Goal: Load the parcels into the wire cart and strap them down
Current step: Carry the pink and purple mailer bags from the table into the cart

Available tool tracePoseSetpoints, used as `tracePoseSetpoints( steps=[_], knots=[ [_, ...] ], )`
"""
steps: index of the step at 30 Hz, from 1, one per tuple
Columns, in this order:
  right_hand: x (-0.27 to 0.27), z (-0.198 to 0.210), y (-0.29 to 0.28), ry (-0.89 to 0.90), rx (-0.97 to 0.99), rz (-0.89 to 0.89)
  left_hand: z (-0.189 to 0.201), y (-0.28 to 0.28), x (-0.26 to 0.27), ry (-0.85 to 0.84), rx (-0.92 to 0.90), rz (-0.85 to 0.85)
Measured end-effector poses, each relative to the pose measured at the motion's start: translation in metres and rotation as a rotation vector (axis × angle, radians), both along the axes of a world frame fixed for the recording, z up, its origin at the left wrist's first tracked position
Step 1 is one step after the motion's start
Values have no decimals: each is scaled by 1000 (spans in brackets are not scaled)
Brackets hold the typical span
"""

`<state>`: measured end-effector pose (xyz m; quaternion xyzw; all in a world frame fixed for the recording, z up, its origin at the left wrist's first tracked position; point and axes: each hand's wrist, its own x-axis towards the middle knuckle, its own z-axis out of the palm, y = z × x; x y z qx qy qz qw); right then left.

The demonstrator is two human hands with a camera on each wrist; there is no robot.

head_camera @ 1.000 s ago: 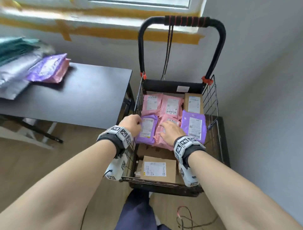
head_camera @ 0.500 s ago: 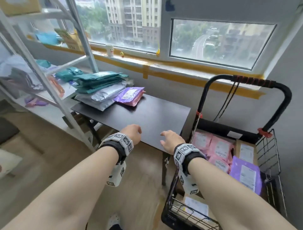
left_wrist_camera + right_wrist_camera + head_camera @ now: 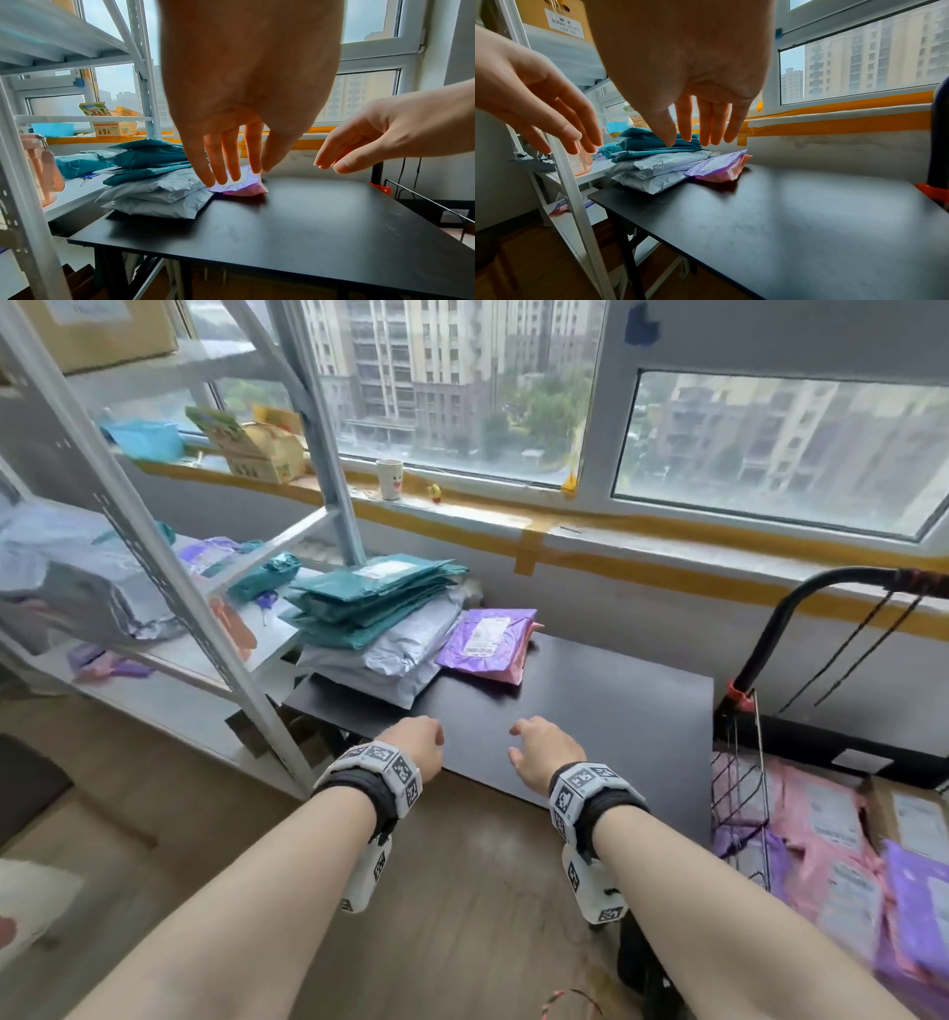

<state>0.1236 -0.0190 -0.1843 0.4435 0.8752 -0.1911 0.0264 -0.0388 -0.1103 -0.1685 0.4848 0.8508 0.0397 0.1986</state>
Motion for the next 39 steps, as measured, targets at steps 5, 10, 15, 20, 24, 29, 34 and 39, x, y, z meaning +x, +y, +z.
tracePoseSetpoints(
  steps=[5,10,15,20,24,29,34,39],
  knots=[
    [-43,-9,16,-32,-32,-55,-11,22,-50,-36,10,-57],
    [-81,-22,53,-32,-56,-85,-20,62,-88,-75,57,-56],
    [-118,-42,104,-8,-76,-100,-34,120,-120,-151,81,-19],
    [-146,-61,168,9,-101,-120,-51,191,-149,-176,64,18],
    [-163,-74,221,48,-146,-207,-66,245,-162,-258,4,-16],
    [-180,-86,274,129,-194,-334,-88,291,-169,-352,-74,20],
    [-184,-99,296,149,-262,-412,-106,319,-182,-428,-135,125],
    [-182,-105,298,155,-287,-466,-113,330,-181,-497,-139,220]
  ],
)
